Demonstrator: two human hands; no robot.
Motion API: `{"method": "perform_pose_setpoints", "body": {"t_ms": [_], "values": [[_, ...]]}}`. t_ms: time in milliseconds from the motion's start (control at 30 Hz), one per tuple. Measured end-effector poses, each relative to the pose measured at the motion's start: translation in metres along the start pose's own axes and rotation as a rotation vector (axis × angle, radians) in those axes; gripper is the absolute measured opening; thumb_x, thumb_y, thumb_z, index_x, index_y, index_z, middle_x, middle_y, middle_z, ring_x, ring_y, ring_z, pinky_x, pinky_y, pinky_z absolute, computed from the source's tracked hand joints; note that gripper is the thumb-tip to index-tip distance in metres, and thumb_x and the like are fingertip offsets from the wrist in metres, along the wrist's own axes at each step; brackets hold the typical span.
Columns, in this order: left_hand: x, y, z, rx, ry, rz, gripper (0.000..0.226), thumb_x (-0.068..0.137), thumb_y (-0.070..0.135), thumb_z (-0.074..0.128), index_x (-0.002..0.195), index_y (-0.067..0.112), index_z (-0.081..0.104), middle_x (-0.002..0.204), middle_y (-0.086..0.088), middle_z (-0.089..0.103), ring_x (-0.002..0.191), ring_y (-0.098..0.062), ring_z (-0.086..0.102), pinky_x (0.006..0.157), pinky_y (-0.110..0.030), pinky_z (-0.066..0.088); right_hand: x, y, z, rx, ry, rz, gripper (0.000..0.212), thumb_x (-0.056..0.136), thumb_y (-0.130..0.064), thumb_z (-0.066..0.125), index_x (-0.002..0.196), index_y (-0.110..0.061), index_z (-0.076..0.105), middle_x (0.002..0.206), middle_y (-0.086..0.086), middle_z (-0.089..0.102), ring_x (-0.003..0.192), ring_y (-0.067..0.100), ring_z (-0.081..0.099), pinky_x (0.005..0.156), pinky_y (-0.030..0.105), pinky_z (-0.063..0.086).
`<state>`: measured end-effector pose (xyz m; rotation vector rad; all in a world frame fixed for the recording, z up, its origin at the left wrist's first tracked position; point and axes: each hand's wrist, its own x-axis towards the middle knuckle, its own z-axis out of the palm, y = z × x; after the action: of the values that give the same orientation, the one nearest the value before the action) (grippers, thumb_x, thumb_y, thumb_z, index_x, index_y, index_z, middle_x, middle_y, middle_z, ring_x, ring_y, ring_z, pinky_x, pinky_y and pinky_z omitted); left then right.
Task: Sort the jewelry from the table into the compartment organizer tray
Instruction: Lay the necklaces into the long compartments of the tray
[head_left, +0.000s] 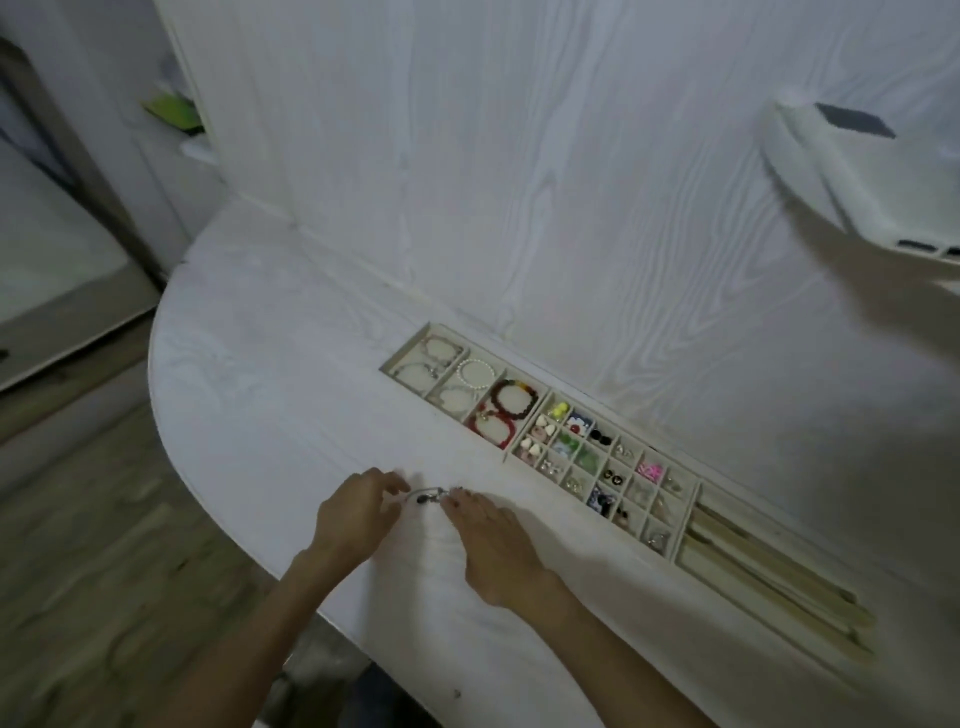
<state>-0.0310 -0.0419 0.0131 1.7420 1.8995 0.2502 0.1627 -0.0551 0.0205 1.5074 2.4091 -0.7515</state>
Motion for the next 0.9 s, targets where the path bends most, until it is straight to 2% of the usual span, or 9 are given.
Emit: {"method": "perform_pose_setpoints", "body": {"t_ms": [167,333,500,567,667,733,800,900], "values": [[0.007,0.009,0.011,0.011,-0.001,0.054,0.022,0.089,0.033,0.057,0.11,0.031,0.065,0.107,0.008,0.061,0.101,-0.013,0.055,0.071,-0.028,0.045,0.007,0.003,0.008,-0.047,0.037,0.022,0.075,0.091,0.002,0.038,0.152,-0.018,-0.002,0.159,-0.005,-0.007,0.147,0.015,-0.005,0.119,0.036,0.002],[0.016,0.018,0.015,0.029,-0.014,0.102,0.015,0.09,0.034,0.057,0.097,0.026,0.067,0.099,0.007,0.061,0.096,-0.014,0.055,0.066,-0.026,0.04,-0.002,0.014,0.011,0.008,0.04,0.019,0.073,0.091,0.004,0.036,0.152,-0.021,0.004,0.159,-0.008,-0.005,0.146,0.013,-0.004,0.118,0.032,0.003],[0.016,0.02,0.014,0.054,-0.097,0.166,0.021,0.093,0.036,0.055,0.104,0.025,0.069,0.101,0.007,0.063,0.098,-0.013,0.056,0.07,-0.024,0.042,-0.01,0.025,0.008,0.18,0.109,0.012,0.051,0.094,-0.005,0.041,0.143,-0.019,0.036,0.153,-0.004,0.026,0.142,0.012,0.021,0.114,0.024,0.019],[0.014,0.018,0.013,0.036,-0.179,0.137,0.023,0.093,0.04,0.055,0.104,0.026,0.07,0.098,0.009,0.064,0.093,-0.011,0.057,0.071,-0.025,0.044,-0.013,0.029,0.006,0.243,0.111,0.051,0.044,0.096,-0.009,0.042,0.138,-0.019,0.042,0.151,-0.004,0.03,0.14,0.01,0.024,0.112,0.023,0.023],[0.015,0.023,0.007,-0.22,-0.343,0.052,0.015,0.089,0.037,0.062,0.088,0.027,0.074,0.082,0.006,0.067,0.076,-0.013,0.058,0.063,-0.022,0.041,-0.022,0.034,0.005,0.294,0.176,0.091,0.045,0.095,-0.016,0.047,0.139,-0.021,0.04,0.151,-0.005,0.028,0.139,0.011,0.025,0.113,0.027,0.027],[0.012,0.038,-0.004,-0.447,-0.39,-0.01,0.011,0.087,0.03,0.065,0.081,0.026,0.073,0.075,0.004,0.064,0.061,-0.011,0.052,0.052,-0.017,0.037,-0.033,0.033,0.003,0.348,0.26,0.075,0.046,0.092,-0.023,0.055,0.136,-0.024,0.041,0.145,-0.009,0.033,0.13,0.011,0.037,0.106,0.03,0.039],[0.001,0.055,-0.012,-0.619,-0.429,-0.14,0.018,0.087,0.03,0.066,0.089,0.014,0.073,0.077,0.002,0.056,0.056,-0.01,0.04,0.047,-0.018,0.029,-0.049,0.031,0.0,0.446,0.359,0.068,0.04,0.088,-0.03,0.062,0.126,-0.029,0.048,0.129,-0.018,0.043,0.109,0.006,0.05,0.088,0.028,0.05],[-0.021,0.077,-0.008,-0.707,-0.5,-0.296,0.032,0.083,0.035,0.069,0.096,0.005,0.068,0.076,0.001,0.048,0.06,-0.012,0.033,0.051,-0.022,0.026,-0.079,0.033,-0.002,0.488,0.48,0.086,0.03,0.084,-0.038,0.067,0.111,-0.036,0.055,0.109,-0.025,0.05,0.096,-0.003,0.051,0.078,0.017,0.047]]}}
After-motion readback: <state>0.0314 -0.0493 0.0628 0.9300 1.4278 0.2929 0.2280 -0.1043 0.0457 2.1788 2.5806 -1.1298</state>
